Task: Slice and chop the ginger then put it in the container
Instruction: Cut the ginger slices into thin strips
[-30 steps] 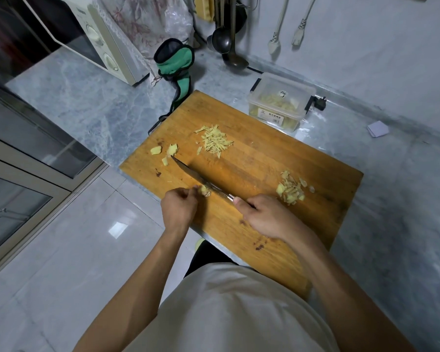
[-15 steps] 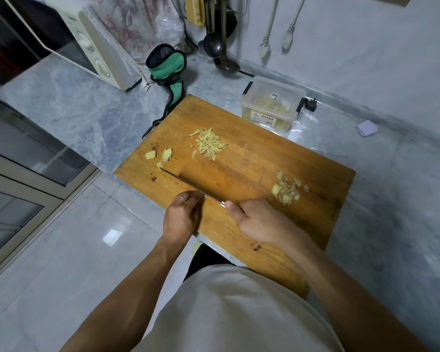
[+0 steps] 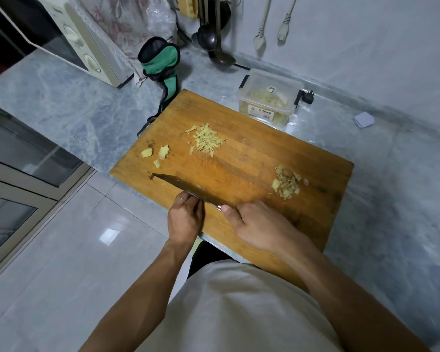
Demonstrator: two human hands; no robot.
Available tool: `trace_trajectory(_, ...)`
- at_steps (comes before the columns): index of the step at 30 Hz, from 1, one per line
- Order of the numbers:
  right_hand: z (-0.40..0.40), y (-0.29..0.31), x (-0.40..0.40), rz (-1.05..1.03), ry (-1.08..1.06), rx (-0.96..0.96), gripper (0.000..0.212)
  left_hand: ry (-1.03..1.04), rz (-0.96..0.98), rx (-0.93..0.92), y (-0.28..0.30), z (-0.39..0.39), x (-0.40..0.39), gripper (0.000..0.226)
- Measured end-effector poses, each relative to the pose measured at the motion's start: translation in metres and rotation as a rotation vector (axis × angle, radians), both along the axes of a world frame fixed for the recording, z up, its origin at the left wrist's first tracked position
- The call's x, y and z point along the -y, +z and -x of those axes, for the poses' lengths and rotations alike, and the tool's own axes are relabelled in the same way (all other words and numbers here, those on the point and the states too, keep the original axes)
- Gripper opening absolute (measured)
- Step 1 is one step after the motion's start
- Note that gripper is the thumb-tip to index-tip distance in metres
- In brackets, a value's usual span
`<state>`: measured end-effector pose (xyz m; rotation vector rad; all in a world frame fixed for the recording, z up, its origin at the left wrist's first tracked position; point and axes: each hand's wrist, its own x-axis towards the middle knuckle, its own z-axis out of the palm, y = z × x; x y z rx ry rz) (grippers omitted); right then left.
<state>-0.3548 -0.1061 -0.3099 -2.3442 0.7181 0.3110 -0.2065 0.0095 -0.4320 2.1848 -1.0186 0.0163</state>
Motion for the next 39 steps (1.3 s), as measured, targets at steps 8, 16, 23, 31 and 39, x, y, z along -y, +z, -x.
trace_trajectory(8, -0.003, 0.0, -0.002, 0.008, -0.012, 0.0, 0.069, 0.016, -0.001, -0.028, 0.0, 0.0, 0.001, 0.012)
trace_trajectory(16, -0.006, -0.004, -0.002, 0.054, 0.02, -0.01, 0.066, 0.035, 0.032, -0.016, -0.001, 0.002, 0.003, 0.006)
trace_trajectory(23, -0.009, -0.012, -0.004, 0.066, 0.043, -0.023, 0.056, 0.045, 0.044, -0.003, 0.001, 0.003, 0.004, 0.005)
trace_trajectory(31, -0.006, -0.023, -0.001, 0.034, 0.036, 0.024, 0.061, 0.048, 0.04, -0.013, 0.0, 0.004, 0.002, 0.009)
trace_trajectory(39, -0.006, -0.013, 0.002, -0.017, 0.016, 0.012, 0.065, 0.064, 0.038, -0.035, -0.002, 0.005, 0.003, 0.01)
